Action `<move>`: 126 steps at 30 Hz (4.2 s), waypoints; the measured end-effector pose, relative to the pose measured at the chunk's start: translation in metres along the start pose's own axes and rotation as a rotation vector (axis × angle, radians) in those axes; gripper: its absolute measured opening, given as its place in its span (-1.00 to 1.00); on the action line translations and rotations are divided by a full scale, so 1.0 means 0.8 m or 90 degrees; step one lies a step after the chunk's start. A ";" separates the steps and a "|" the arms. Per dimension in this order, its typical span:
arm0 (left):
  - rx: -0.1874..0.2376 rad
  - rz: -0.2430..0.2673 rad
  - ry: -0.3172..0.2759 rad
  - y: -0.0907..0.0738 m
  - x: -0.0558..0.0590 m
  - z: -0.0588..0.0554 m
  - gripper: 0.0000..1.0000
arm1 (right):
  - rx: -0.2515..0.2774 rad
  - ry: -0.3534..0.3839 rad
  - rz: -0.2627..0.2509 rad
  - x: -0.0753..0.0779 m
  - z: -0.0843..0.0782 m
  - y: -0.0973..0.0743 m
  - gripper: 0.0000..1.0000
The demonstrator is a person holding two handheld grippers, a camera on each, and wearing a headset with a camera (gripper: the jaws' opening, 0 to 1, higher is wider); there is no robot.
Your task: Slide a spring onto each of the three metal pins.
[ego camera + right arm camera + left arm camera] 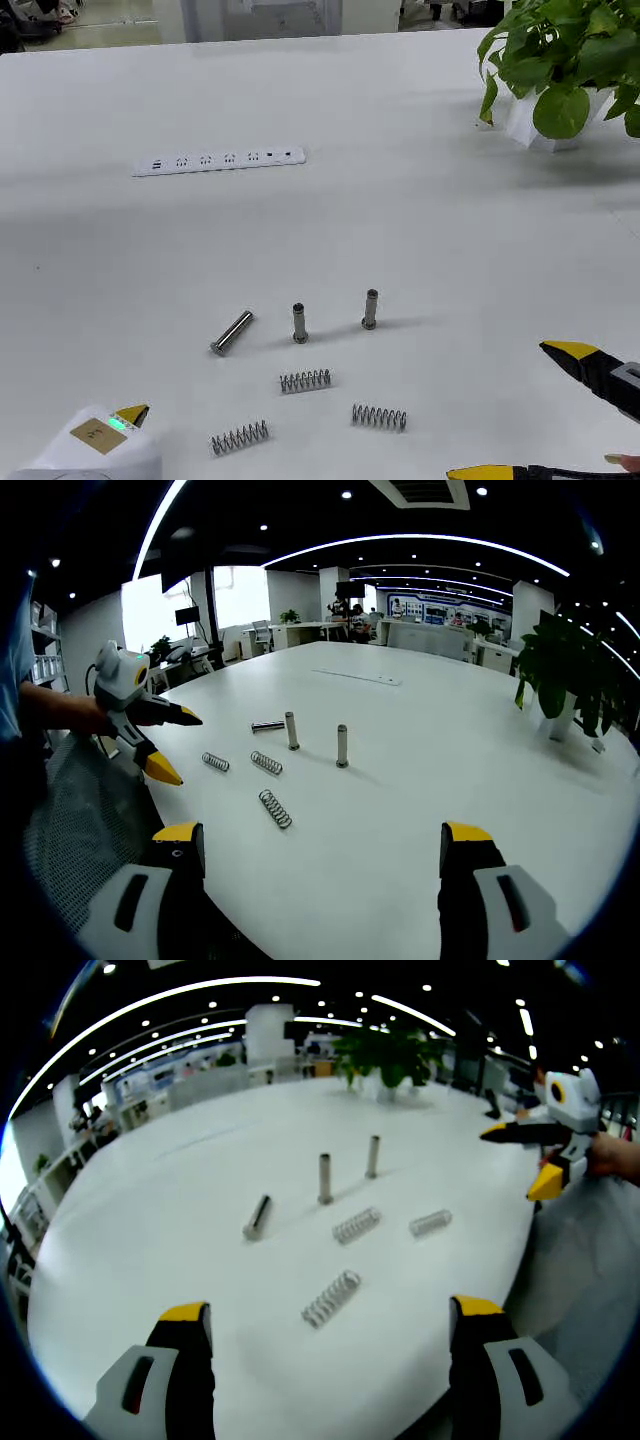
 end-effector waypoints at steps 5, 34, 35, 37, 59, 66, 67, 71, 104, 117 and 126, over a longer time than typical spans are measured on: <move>0.003 -0.002 0.010 0.000 0.001 0.001 1.00 | -0.006 -0.002 0.002 -0.001 -0.003 0.002 0.98; 0.020 -0.015 -0.001 0.013 -0.025 0.030 1.00 | -0.009 -0.021 0.007 -0.005 -0.001 0.002 0.98; 0.021 -0.017 0.001 0.014 -0.027 0.032 0.97 | -0.010 -0.021 0.007 -0.005 -0.001 0.002 0.98; 0.043 -0.042 -0.030 0.020 -0.036 0.043 0.89 | -0.009 -0.024 0.008 -0.006 -0.001 0.002 0.98; -0.005 -0.093 0.074 0.075 -0.099 0.096 0.14 | -0.001 -0.042 0.004 -0.007 0.003 0.003 0.97; -0.039 -0.105 0.096 0.098 -0.105 0.110 -0.13 | 0.001 -0.044 0.001 -0.006 0.003 0.003 0.96; -0.045 -0.106 0.096 0.102 -0.105 0.111 -0.18 | 0.001 -0.043 0.001 -0.006 0.003 0.003 0.96; -0.069 -0.109 0.092 0.116 -0.108 0.112 -0.32 | -0.001 -0.047 0.000 -0.006 0.003 0.003 0.96; -0.183 -0.082 0.142 0.152 -0.097 0.108 -0.74 | 0.005 -0.047 0.009 -0.009 0.003 0.004 0.96; -0.224 -0.063 0.156 0.153 -0.094 0.113 -0.83 | 0.001 -0.054 0.007 -0.009 0.003 0.004 0.96; -0.206 -0.071 0.115 0.151 -0.098 0.110 -0.85 | 0.000 -0.056 0.005 -0.009 0.002 0.005 0.96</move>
Point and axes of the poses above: the centre of the closed fingertips' face, and the gripper's own axes: y roughly forward along the fingers, x roughly to its right, z roughly out of its top, the point moved 9 cm from there along -y, roughly backward along the fingers, and after that the axes turned 3 degrees about y, right-handed, at the moved point
